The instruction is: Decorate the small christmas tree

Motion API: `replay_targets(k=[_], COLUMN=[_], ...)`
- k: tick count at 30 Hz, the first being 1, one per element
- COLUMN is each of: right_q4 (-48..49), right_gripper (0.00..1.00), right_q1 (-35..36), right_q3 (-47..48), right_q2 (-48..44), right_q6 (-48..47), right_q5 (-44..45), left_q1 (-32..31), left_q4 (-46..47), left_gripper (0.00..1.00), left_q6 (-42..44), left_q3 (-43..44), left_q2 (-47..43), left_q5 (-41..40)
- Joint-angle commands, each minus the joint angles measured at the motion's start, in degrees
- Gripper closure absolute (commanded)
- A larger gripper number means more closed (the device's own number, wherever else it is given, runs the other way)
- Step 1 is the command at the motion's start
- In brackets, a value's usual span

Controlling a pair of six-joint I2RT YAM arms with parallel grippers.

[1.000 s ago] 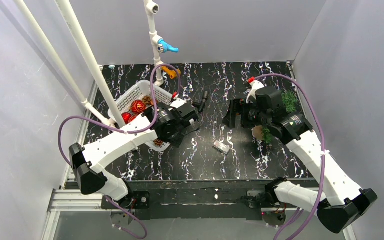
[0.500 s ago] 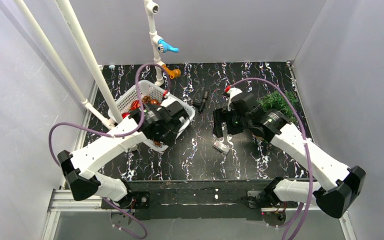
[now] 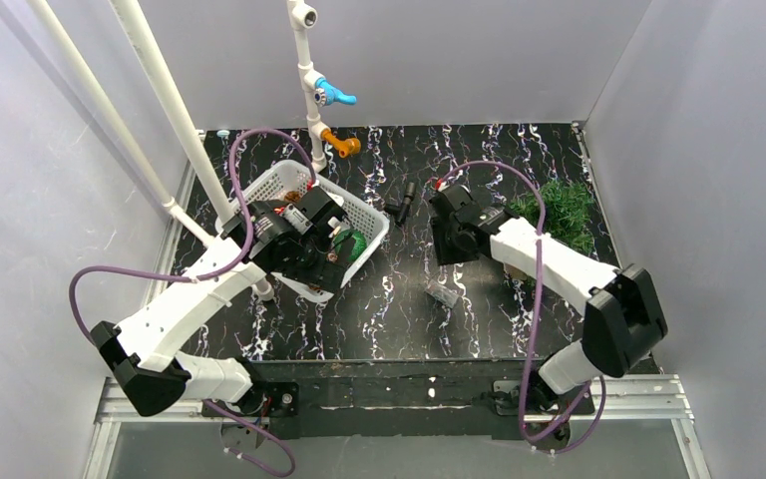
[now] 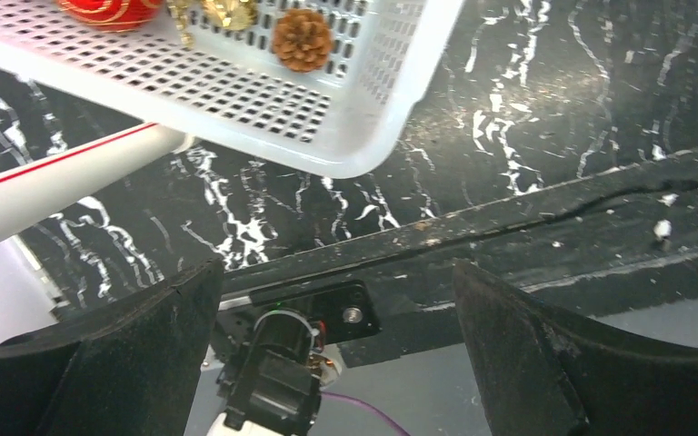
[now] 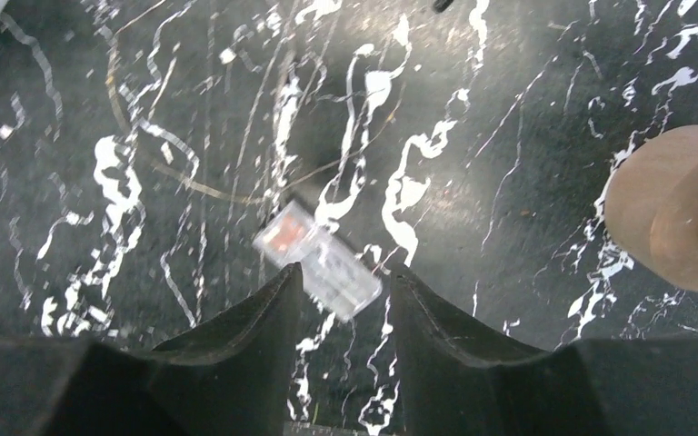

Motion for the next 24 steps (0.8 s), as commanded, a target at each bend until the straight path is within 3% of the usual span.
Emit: replay_targets(k=[1,3,6,8,24], right_q4=[4.04,4.57,4.85,5.36,7.72], right_gripper=[0.52,0.48,0.32,0.28,0.4], right_q1=[-2.25,-2.22,-2.66,-3.69,-4.88], right_q3=[2.3,2.11,2.32,2.84,9.25], right_q2=[3.38,4.95,7.02,8.12,15.64], right_q6=[-0.31,-1.44,-2.16,-2.27,-2.37], right_q5=[-0.47,-1.02,-0.2,-0.76,-10.38], left_q1=[-0.41,-0.91,-1.97,-2.65,-3.93], left_q4=[-2.51,-1.98,-1.35,-0.94,0.11], left_gripper=[0.01,0.01,0.0,0.0,0.01], left_q6=[1.01,1.09,1.21,1.27,0.89], left_q3=[-1.86,-2.34,-2.43,-2.12,-1.23], left_q2=[-0.84,-0.78,-0.42,0.06,1.66], left_q5=[6.96,7.84,8.37,8.57,8.03])
